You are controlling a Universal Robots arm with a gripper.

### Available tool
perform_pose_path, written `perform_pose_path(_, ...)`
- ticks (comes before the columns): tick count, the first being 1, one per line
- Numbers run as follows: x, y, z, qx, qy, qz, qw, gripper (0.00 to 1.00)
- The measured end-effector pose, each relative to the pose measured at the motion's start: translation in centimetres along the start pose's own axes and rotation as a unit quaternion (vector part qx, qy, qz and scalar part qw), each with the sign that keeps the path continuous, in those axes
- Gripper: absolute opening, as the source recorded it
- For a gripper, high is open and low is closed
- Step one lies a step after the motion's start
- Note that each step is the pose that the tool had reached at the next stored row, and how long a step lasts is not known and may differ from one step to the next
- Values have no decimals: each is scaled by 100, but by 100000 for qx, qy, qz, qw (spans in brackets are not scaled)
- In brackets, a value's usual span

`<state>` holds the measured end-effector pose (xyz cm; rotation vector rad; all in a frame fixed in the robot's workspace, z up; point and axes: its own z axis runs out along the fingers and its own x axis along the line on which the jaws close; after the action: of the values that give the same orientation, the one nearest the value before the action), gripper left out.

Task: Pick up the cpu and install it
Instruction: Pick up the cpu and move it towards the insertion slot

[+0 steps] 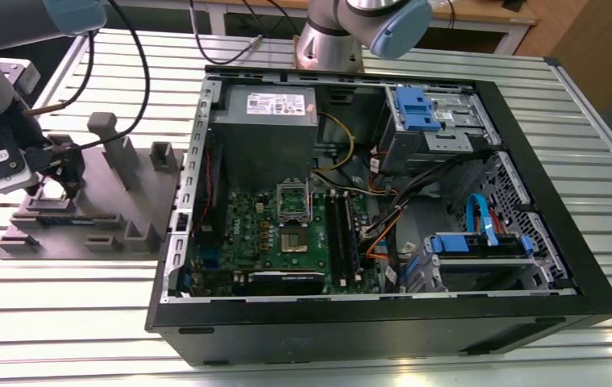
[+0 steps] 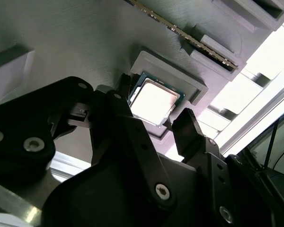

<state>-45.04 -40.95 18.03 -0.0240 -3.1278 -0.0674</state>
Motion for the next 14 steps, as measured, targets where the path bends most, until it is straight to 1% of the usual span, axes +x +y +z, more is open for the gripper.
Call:
perform_pose_path(5,0,0,1,-4,-6,-1,100000,62)
perform_pose_path(7,0,0,1,-8,-12,-9,100000,61)
perform_pose_path(8,0,0,0,-12,-16,-13,100000,54)
perform_pose_path(14,0,1,-12,-7,-10,-99,100000,54)
